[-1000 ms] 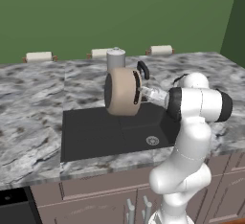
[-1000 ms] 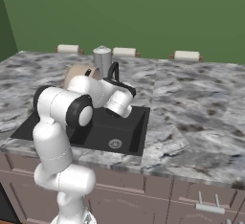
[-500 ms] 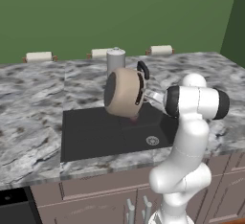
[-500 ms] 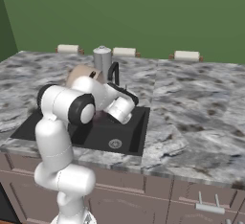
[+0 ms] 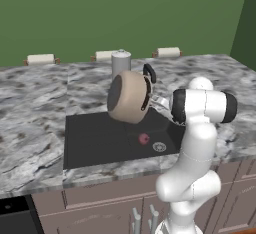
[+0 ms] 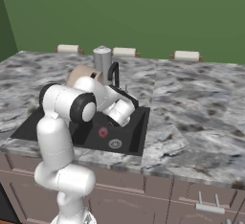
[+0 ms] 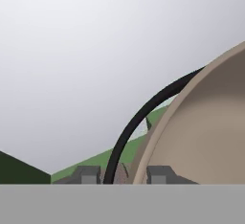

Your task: Dump the onion from the pot into the sink. Then turn on the water and wash the onion. Then turn off the water and put the onion back in the pot.

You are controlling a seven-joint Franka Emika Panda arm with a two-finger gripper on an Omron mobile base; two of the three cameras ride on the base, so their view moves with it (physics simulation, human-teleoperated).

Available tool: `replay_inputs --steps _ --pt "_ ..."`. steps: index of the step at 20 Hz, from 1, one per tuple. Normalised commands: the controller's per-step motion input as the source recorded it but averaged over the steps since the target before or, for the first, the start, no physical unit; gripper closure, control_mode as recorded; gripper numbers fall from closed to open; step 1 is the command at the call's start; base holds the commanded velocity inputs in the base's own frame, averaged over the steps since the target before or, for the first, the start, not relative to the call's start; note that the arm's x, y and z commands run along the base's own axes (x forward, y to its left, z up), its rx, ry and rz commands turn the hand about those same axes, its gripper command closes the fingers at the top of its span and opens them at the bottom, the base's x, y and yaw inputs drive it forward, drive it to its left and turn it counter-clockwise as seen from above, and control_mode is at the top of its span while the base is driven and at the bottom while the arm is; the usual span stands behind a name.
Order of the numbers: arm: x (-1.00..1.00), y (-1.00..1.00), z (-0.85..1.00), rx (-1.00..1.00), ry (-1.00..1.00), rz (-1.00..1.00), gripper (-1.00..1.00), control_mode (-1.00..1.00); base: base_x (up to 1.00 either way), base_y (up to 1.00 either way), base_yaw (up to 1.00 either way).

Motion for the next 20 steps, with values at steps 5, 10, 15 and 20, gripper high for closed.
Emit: replay_inputs --steps 5,10,15,20 --pt "-0.56 0.51 0.18 -0.01 -0.16 0.02 1.00 -1.00 0.00 0.00 0.00" --pt "-0.48 0.46 0.29 -0.09 -0.19 0.00 1.00 -1.00 0.00 0.00 0.00" --pt "-0.32 0.27 0.55 -0.18 -0.22 0.00 1.00 -1.00 0.00 0.00 0.00" --pt "-0.45 0.17 0.55 -0.22 -0.19 -0.01 1.00 -1.00 0.00 0.00 0.00"
